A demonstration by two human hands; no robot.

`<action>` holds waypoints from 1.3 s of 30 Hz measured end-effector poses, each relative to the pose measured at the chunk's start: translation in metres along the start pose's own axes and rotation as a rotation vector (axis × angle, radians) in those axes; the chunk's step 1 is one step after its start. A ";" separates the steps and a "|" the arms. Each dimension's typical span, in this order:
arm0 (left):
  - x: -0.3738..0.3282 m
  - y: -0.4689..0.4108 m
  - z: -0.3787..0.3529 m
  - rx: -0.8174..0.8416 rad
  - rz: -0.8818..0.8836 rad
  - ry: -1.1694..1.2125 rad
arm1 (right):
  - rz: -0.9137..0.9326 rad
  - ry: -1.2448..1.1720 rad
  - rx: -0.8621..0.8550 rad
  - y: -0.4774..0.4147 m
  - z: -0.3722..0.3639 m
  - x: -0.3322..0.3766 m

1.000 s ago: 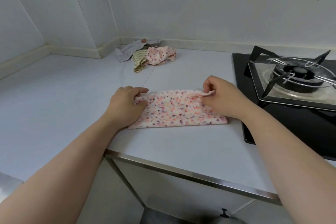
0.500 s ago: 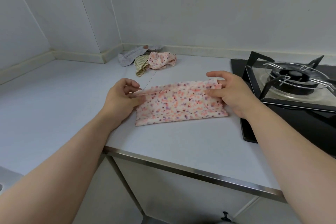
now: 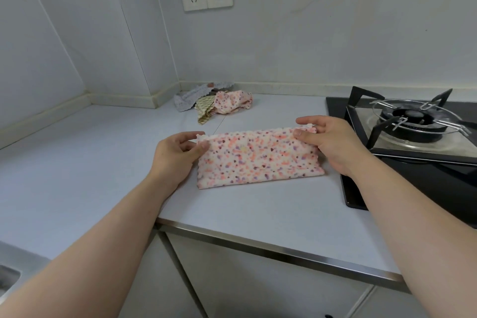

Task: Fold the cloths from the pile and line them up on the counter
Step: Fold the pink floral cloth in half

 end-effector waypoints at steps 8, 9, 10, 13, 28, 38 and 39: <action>0.004 -0.006 0.001 -0.073 0.025 -0.035 | 0.020 -0.101 0.010 0.006 -0.001 0.006; 0.004 -0.006 0.001 -0.075 0.022 -0.043 | 0.025 -0.103 0.006 0.006 -0.001 0.006; 0.003 -0.006 0.001 -0.080 0.017 -0.052 | 0.028 -0.107 0.000 0.005 0.000 0.006; 0.001 -0.005 0.001 -0.090 0.013 -0.069 | 0.020 -0.150 -0.004 0.006 0.001 0.006; -0.031 -0.007 0.008 -0.073 0.014 0.035 | 0.109 -0.117 -0.013 0.014 0.002 0.022; -0.049 -0.017 0.017 0.055 -0.017 0.028 | 0.152 -0.124 0.015 0.024 0.004 0.035; -0.051 -0.016 0.017 0.071 -0.023 0.004 | 0.151 -0.122 0.021 0.025 0.005 0.036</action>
Point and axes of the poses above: each hand's wrist, its own y-axis away from the middle knuckle, its own z-axis out of the back of the hand, x = y × z, the point moved 4 cm from there along -y, towards the middle knuckle, and after that the axes turned 10 degrees about -z, right-handed, at the moved point
